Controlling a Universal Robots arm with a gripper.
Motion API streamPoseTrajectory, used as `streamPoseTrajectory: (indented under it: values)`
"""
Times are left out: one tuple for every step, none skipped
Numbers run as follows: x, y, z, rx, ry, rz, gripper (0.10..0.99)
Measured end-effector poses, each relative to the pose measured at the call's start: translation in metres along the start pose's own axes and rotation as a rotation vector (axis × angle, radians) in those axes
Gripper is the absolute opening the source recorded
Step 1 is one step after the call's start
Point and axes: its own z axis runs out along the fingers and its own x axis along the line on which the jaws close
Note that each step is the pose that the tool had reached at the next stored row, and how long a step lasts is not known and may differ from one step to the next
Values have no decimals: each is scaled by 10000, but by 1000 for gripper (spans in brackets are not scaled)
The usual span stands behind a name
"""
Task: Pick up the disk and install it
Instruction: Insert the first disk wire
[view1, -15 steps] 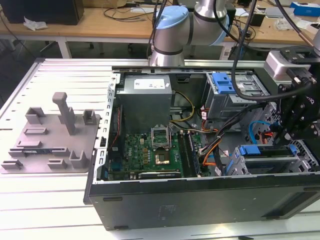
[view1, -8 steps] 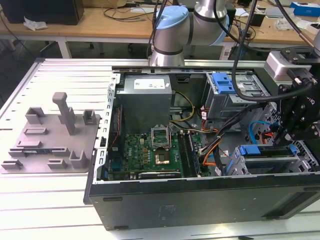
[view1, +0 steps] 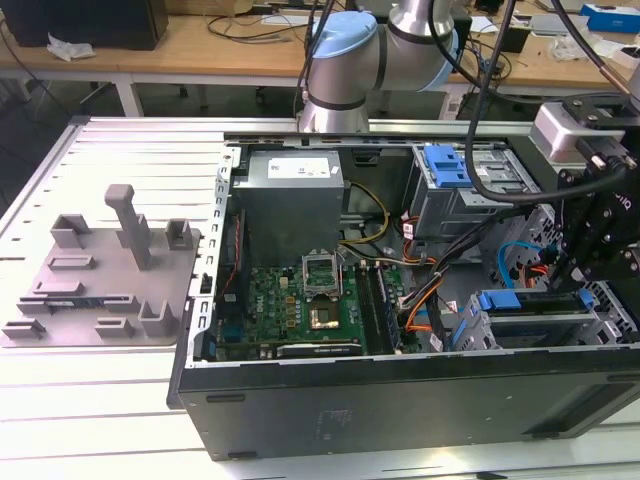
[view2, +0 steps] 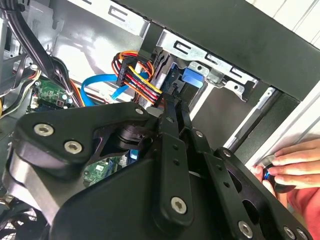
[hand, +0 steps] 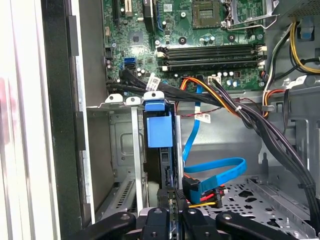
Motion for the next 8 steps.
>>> streamPoseTrajectory:
  values:
    - [-1, 0, 3, 0, -2, 0, 169]
    - [-1, 0, 4, 0, -2, 0, 169]
    - [-1, 0, 5, 0, -1, -1, 169]
    - [-1, 0, 7, 0, -2, 0, 169]
    - [-1, 0, 7, 0, -2, 0, 169]
    - [-1, 0, 7, 0, -2, 0, 169]
    - [-1, 0, 7, 0, -2, 0, 169]
    - [-1, 0, 7, 0, -2, 0, 169]
